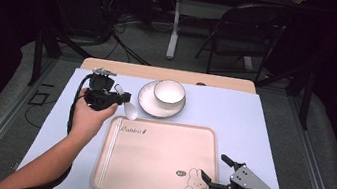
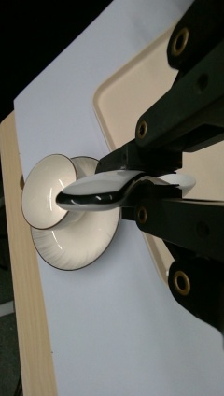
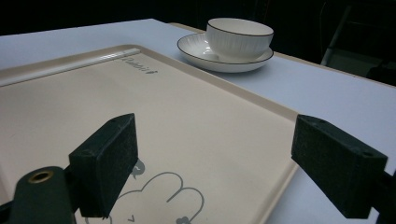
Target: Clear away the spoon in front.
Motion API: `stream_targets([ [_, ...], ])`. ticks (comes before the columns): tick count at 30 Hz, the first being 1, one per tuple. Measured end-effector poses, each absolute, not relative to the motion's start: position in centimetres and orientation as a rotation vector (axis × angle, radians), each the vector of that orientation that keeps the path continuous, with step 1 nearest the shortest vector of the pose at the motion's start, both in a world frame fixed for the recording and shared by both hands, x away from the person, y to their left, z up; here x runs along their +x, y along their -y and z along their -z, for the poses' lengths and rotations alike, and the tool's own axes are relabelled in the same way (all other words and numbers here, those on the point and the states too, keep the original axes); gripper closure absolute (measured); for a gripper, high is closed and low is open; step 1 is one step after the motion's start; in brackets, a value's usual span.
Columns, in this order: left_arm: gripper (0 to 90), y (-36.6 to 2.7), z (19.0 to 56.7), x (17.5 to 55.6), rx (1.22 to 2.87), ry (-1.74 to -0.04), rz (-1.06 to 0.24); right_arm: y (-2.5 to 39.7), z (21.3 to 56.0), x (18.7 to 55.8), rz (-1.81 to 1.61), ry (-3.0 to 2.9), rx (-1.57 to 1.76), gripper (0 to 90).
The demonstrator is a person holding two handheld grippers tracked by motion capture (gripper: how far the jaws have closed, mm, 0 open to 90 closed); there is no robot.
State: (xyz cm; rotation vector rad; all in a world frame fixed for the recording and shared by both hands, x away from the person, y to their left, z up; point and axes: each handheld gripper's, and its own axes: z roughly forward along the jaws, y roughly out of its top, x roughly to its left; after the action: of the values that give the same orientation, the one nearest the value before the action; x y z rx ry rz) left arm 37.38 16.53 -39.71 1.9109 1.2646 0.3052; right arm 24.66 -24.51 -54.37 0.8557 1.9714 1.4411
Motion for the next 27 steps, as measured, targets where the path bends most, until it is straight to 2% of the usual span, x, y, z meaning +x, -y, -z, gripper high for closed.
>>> stream_targets([
  [9,85.0,-17.2,42.1,36.2,1.947,-1.285,-0.256,24.5,54.4,24.7,-1.438,-1.974,0.857,14.0],
  [27,85.0,-17.7,44.2,33.8,2.031,-1.265,-0.186,24.4,54.5,24.8,-1.43,-1.976,0.869,14.0],
])
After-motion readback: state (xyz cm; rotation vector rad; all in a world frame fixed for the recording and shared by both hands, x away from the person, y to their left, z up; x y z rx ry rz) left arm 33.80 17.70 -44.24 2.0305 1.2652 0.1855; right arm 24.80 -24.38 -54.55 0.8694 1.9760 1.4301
